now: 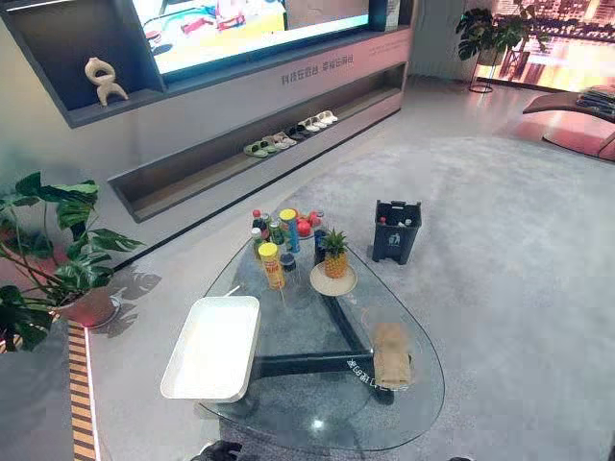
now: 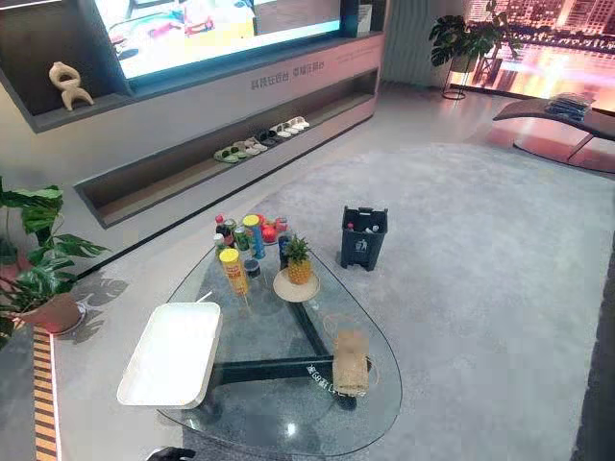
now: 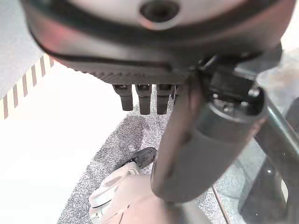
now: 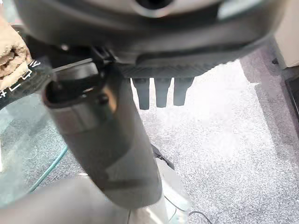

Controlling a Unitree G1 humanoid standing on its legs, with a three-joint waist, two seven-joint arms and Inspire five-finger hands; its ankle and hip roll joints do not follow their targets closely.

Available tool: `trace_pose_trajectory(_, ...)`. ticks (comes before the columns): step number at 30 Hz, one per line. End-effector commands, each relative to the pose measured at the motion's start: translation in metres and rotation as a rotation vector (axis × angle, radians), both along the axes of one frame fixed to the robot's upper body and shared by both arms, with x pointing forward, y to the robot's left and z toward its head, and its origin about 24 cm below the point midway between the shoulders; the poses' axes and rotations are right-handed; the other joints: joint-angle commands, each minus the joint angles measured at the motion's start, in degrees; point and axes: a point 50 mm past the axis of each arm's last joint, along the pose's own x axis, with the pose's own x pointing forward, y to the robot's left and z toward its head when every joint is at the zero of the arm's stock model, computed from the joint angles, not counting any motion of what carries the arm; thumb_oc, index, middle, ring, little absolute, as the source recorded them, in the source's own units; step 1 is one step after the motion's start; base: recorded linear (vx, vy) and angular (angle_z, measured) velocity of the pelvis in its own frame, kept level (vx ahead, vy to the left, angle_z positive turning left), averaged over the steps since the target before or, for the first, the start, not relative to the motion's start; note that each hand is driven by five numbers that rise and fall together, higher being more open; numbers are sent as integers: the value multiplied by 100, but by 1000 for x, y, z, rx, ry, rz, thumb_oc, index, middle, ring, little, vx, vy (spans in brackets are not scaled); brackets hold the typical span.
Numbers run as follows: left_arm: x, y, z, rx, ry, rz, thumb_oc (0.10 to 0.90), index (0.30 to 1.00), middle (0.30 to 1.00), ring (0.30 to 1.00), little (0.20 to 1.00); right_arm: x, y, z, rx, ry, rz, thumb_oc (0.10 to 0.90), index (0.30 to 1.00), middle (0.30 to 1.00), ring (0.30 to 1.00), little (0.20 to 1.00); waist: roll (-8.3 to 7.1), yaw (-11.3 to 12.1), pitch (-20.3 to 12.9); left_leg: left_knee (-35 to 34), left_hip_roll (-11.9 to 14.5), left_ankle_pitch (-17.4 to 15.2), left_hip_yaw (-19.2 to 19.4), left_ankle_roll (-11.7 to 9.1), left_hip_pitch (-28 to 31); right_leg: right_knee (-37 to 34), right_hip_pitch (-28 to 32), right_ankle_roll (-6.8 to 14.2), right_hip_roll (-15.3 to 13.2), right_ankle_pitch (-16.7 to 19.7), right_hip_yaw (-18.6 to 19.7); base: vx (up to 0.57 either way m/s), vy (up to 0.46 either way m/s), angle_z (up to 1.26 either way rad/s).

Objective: Wipe the table with a cloth and put it in the basket.

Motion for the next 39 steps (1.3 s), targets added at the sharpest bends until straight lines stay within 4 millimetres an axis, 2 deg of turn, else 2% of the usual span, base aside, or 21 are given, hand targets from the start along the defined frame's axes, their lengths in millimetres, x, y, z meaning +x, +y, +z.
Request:
trace_pose_trajectory(1,29,1,7,25,-47,-56,800,900,900,900,900,21,-2,5,-21,-50,-28,800,900,900,900,900,-173,188,298,33,-289,-773,216,84,380,26,-256,92,-105,196,-266,126,-85,-75)
trace_pose_trajectory(33,27,6,8,40,-65,-1,800,900,900,900,900,18,-5,5,-21,-45,-37,800,900,900,900,900,-166,169,297,33,-291,-743,212,73,361,26,-273,90,-85,213,-231,5,0,0)
trace_pose_trajectory(36,26,9,8,50,-73,18,800,900,900,900,900,20,-8,7,-20,-53,-48,800,900,900,900,900,-148,143,357,33,-283,-708,226,61,307,26,-342,102,-71,251,-169,48,14,0)
trace_pose_trajectory(39,32,10,10,55,-117,47,800,900,900,900,900,26,-13,10,-29,-71,-50,800,900,900,900,900,-94,104,530,33,-273,-632,243,56,147,26,-522,101,-64,315,-84,12,40,-2)
